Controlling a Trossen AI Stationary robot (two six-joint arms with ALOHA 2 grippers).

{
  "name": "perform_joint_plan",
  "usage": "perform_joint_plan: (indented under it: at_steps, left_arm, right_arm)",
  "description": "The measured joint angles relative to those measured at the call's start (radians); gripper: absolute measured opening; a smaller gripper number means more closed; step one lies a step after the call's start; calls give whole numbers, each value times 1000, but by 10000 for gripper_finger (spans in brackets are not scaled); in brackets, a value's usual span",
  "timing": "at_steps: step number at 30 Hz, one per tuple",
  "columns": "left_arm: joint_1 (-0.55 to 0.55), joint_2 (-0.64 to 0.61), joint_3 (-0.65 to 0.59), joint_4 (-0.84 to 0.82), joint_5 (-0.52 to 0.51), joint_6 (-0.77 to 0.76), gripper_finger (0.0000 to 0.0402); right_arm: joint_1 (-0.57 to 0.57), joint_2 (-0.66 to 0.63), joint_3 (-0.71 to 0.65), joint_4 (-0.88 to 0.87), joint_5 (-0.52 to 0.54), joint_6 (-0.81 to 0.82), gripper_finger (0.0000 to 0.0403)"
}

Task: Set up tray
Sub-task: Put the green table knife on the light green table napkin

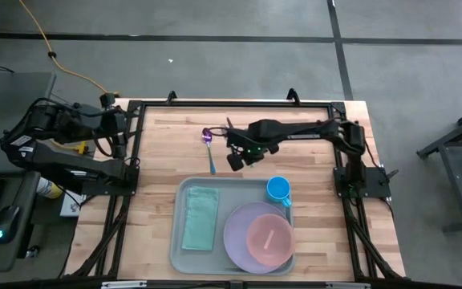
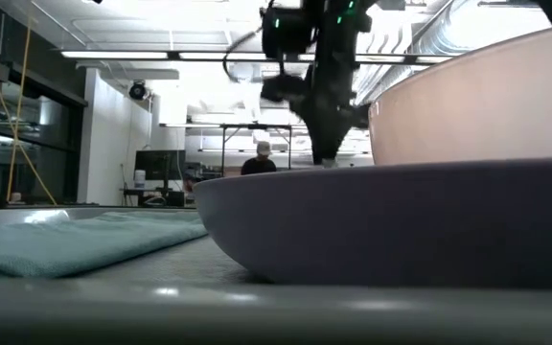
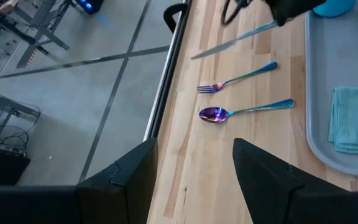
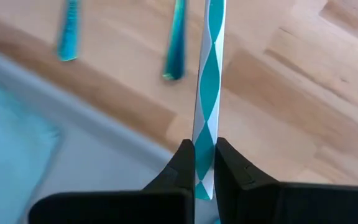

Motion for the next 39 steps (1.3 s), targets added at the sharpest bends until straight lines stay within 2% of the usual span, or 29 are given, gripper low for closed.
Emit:
perform_joint_plan:
  at_steps: [10, 20, 27, 30, 34, 39]
  left_arm:
    - [0, 0, 0, 0, 1, 0, 239]
    - [0, 0, 0, 1, 6, -4, 239]
    - [0, 0, 0, 1, 31, -23, 239]
    - [0, 0, 0, 0, 31, -26, 239]
    - [0, 0, 0, 0, 38, -47, 239]
    - [0, 0, 0, -2, 59, -48, 239]
  right_arm:
    - [194, -125, 1, 193, 21, 145, 9]
    - [477, -155, 1, 374, 209, 418, 8]
    - [653, -154, 1, 580, 443, 505, 8]
    - [693, -137, 2, 650, 504, 506, 8]
    - [702, -87, 6, 743, 527, 519, 8]
    - [654, 61, 194, 724, 527, 497, 8]
